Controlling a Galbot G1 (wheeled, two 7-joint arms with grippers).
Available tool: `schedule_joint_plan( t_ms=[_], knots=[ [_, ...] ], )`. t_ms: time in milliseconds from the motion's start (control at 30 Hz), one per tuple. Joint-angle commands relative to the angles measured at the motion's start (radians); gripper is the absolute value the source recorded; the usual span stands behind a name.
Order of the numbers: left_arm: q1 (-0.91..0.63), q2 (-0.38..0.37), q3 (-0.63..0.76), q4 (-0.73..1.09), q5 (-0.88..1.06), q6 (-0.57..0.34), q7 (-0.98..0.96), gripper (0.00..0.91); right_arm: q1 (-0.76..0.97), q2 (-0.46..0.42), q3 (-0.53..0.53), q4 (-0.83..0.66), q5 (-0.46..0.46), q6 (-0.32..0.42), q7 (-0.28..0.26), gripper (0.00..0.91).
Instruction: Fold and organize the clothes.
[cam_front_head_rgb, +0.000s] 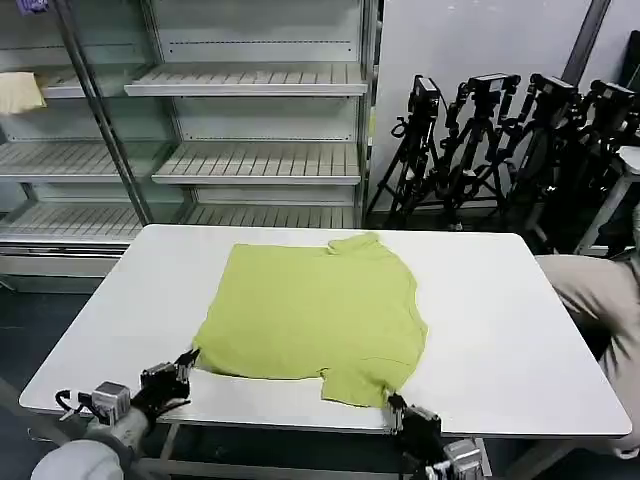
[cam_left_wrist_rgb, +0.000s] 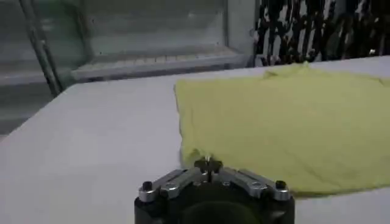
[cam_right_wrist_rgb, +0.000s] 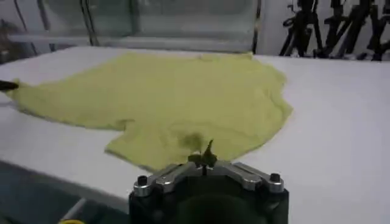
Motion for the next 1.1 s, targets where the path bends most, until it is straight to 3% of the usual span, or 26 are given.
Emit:
schedule_joint_plan(
  t_ms=[33,233,467,1100],
  knots=[
    [-0.243,0.001,0.071,0.120,-0.091,-0.019,-0.020,0.010,0.258,0.003,-0.002,-0.127,0.059,-0.026,-0.006,0.000],
    [-0.310,-0.011,0.111,0.180,-0.098,-0.023,-0.026,0.010,0.387,0.019,-0.038,-0.222,0.062,-0.036,-0.017,0.000],
    [-0.350,-0.015,0.156,0.259,-0.096,-0.042,-0.032,0.010,0.479,0.045,-0.057,-0.361,-0.033,-0.005,-0.040,0.000],
    [-0.387,-0.037,0.199,0.347,-0.084,-0.052,-0.031,0.010,0.553,0.070,-0.078,-0.481,-0.071,0.030,-0.080,0.000]
  ],
)
